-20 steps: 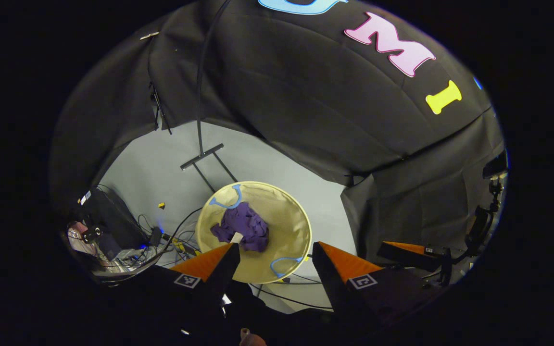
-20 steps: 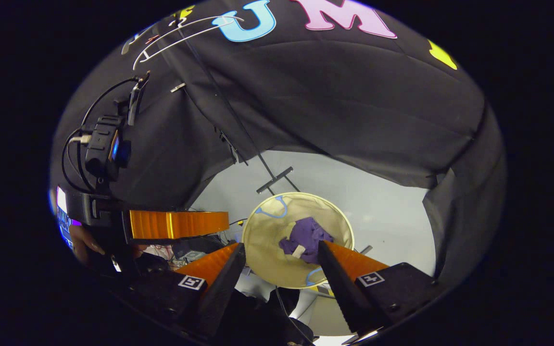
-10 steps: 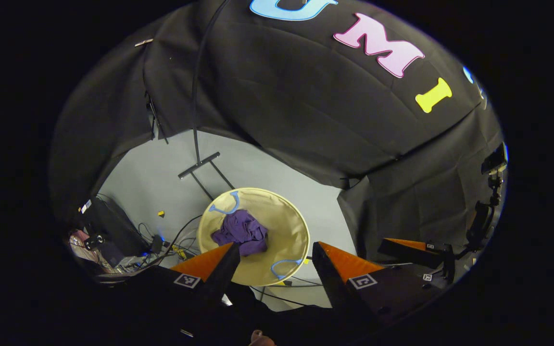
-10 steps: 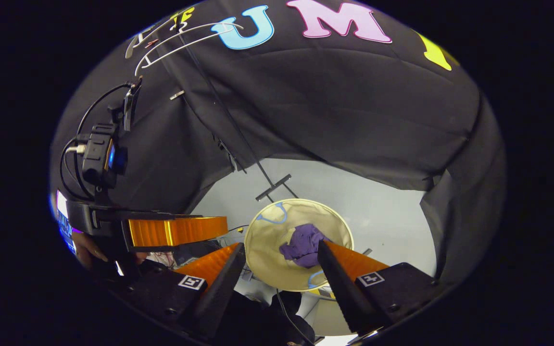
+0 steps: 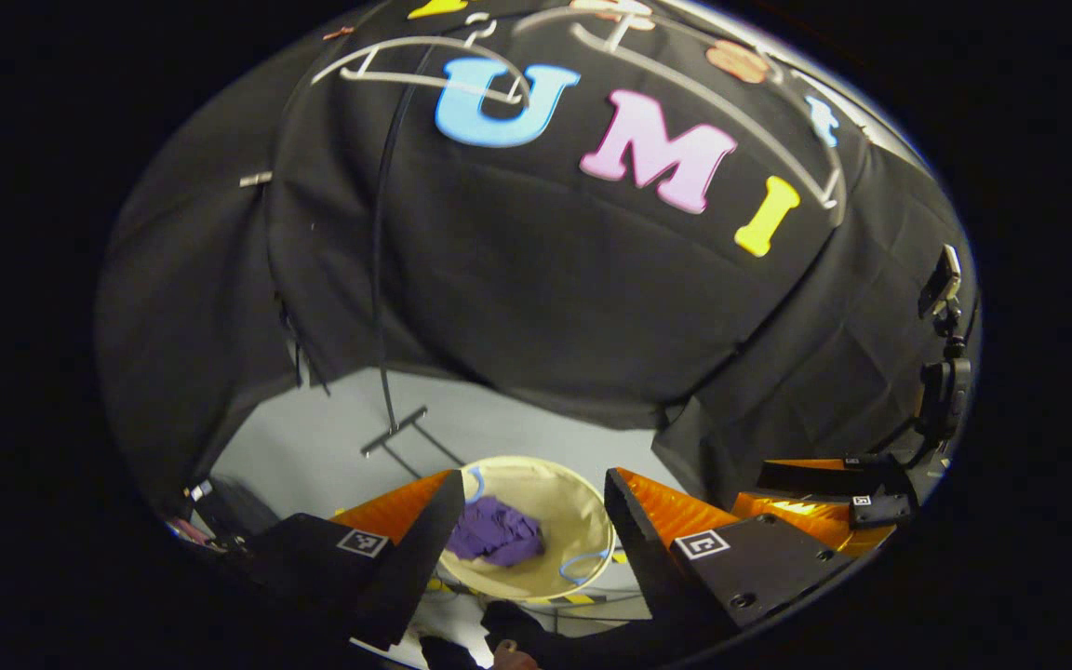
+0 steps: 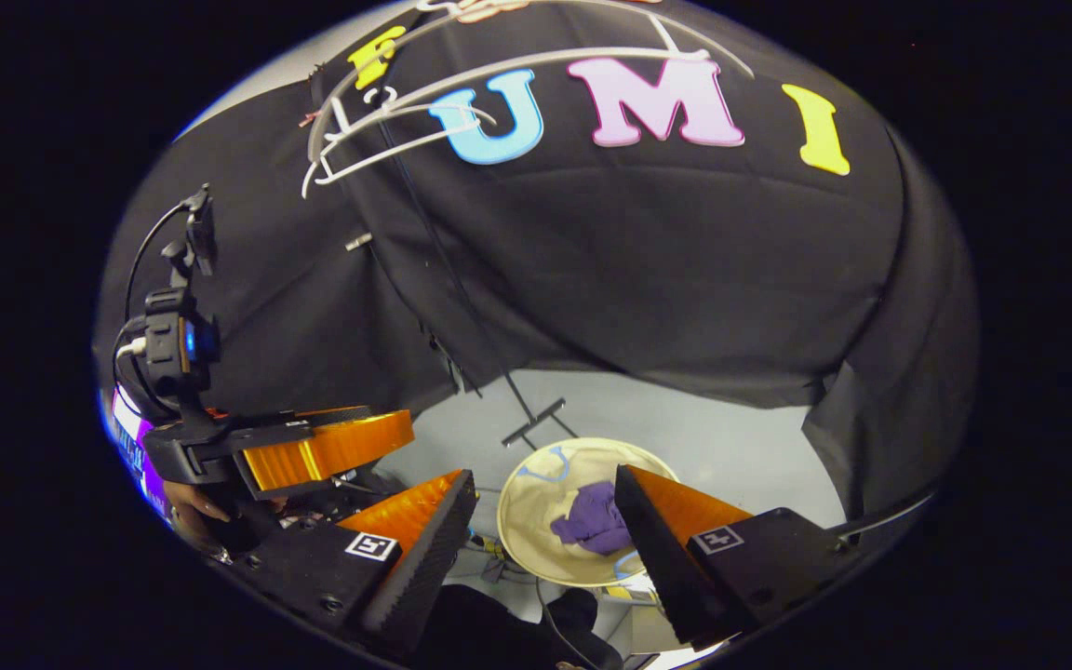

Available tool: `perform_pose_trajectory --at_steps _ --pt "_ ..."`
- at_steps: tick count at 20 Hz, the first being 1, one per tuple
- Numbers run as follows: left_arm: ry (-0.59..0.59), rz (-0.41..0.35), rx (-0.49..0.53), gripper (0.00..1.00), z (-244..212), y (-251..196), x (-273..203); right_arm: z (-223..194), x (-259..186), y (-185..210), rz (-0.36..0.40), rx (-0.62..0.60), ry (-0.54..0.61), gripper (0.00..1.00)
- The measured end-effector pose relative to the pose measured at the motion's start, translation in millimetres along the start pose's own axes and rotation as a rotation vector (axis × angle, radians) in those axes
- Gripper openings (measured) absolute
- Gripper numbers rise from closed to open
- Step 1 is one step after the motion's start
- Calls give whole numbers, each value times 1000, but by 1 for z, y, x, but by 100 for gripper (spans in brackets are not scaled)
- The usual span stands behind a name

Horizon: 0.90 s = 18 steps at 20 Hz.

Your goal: Grasp the clothes on the hanger with both hands and then place them into the laundry hamper below.

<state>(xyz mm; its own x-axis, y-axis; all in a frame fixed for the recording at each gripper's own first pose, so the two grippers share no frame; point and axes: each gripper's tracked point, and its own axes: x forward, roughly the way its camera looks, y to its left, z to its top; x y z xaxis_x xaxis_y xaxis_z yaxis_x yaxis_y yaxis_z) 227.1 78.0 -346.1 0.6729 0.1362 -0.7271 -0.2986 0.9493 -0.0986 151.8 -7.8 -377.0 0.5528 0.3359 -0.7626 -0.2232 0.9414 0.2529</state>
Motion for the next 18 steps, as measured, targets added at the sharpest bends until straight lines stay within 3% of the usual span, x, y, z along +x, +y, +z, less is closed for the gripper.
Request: perform_pose_trajectory --at_steps 4,10,12,14,18 --pt "-153 -73 95 95 51 -15 -77 28 -50 34 -36 -11 -161 99" --pt "-370 -214 162 95 85 -32 -200 70 -146 95 -103 -18 -454 100" --pt "-447 -236 205 92 96 -33 -230 85 -186 112 -133 -27 -578 98" --pt "-513 -256 243 95 103 -34 -251 88 -223 125 -169 -43 -689 98" --pt "-612 -281 273 92 113 -41 -287 101 -270 147 -220 -41 -844 100"
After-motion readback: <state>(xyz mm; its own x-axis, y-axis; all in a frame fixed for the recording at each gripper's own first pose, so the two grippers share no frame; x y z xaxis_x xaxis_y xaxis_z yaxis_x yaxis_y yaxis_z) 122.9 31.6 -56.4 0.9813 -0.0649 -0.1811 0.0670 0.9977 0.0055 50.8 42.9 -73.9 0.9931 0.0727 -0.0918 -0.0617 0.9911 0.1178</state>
